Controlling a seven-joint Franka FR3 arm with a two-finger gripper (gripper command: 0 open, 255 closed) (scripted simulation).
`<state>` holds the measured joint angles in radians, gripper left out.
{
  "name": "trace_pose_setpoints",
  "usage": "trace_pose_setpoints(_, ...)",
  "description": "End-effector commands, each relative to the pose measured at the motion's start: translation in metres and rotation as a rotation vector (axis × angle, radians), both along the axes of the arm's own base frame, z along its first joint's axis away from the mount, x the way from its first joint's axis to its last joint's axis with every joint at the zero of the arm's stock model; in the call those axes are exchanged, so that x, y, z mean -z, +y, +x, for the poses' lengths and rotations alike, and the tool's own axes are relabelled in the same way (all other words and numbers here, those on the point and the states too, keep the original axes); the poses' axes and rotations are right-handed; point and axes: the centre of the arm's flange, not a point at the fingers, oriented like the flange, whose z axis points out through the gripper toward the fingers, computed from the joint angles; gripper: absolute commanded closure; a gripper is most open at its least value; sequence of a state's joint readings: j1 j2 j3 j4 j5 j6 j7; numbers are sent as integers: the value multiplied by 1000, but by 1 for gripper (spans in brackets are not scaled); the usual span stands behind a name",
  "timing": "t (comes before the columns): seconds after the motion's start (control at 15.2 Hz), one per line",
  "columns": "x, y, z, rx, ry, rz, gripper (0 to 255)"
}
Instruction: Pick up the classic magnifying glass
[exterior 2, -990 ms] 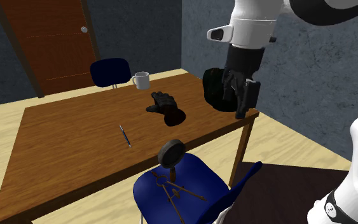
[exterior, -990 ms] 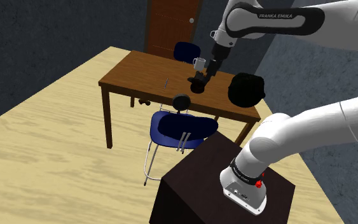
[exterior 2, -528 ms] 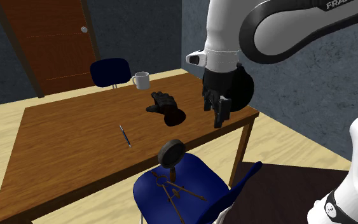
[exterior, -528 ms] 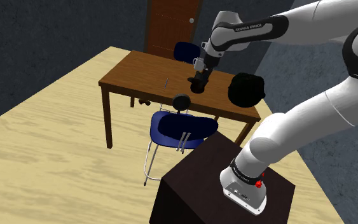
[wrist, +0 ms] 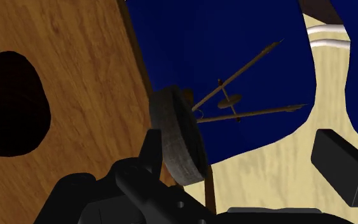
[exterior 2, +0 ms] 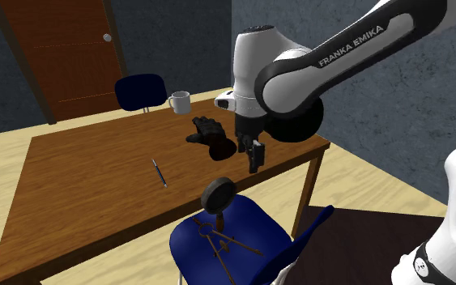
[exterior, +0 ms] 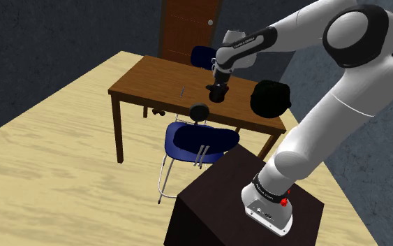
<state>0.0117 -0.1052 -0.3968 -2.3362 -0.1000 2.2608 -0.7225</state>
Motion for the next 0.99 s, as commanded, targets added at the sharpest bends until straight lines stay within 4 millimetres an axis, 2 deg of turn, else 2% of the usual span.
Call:
trace_pose_setpoints(0.0,19,-11,17,-25,2,-10,0)
trace_pose_setpoints(0.33,65,-35,52,-81,8,-30,0)
trace_pose_setpoints(0.79,102,-35,52,-81,8,-30,0)
trace_pose_setpoints(0.92,105,-35,52,-81,8,-30,0)
